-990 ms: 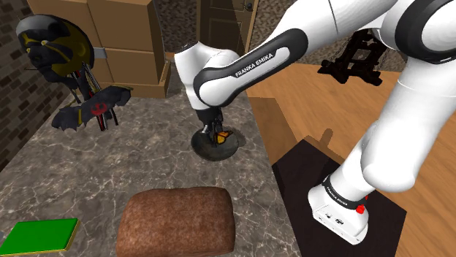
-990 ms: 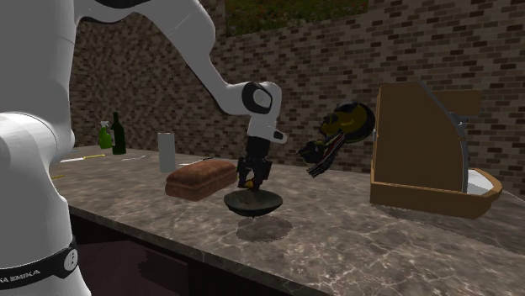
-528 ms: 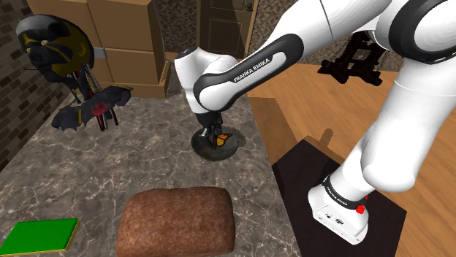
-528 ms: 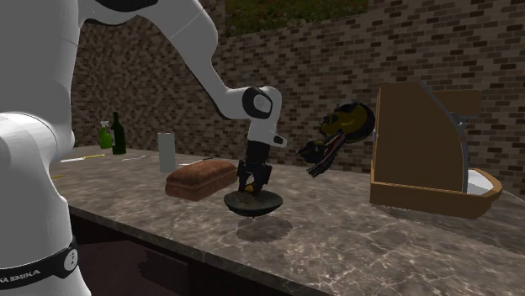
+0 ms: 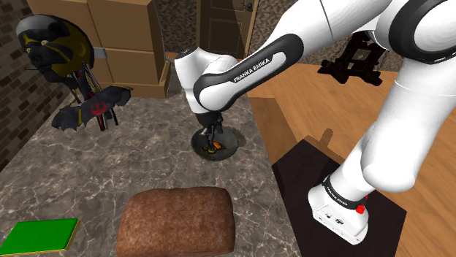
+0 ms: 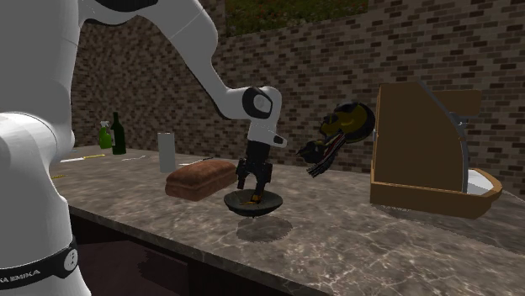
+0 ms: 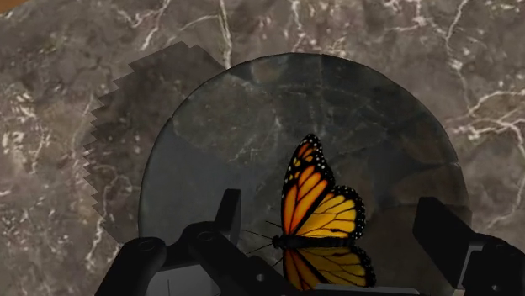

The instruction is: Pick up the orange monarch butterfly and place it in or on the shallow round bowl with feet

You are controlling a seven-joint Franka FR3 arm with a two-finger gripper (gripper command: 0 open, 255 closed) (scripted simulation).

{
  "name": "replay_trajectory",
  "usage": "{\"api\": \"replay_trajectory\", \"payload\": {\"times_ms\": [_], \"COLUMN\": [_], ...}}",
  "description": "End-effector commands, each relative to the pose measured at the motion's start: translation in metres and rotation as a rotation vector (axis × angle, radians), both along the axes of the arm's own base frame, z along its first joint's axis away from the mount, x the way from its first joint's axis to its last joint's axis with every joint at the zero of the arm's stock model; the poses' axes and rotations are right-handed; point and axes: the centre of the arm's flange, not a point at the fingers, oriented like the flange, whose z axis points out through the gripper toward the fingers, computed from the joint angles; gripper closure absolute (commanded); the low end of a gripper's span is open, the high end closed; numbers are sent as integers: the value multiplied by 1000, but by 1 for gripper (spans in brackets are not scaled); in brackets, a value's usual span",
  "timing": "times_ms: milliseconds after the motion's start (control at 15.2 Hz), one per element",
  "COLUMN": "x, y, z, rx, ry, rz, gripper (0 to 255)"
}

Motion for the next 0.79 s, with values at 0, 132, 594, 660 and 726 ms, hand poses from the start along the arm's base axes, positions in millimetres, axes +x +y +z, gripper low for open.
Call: {"api": "replay_trajectory", "payload": {"times_ms": [0,132,594,660,726], "x": [3,10,13,13,13], "y": [3,8,10,10,10], "z": [12,37,47,47,47], "rx": [0,0,0,0,0], "ry": [0,0,0,0,0], "rz": [0,0,0,0,0], "gripper": [0,0,0,0,0]}}
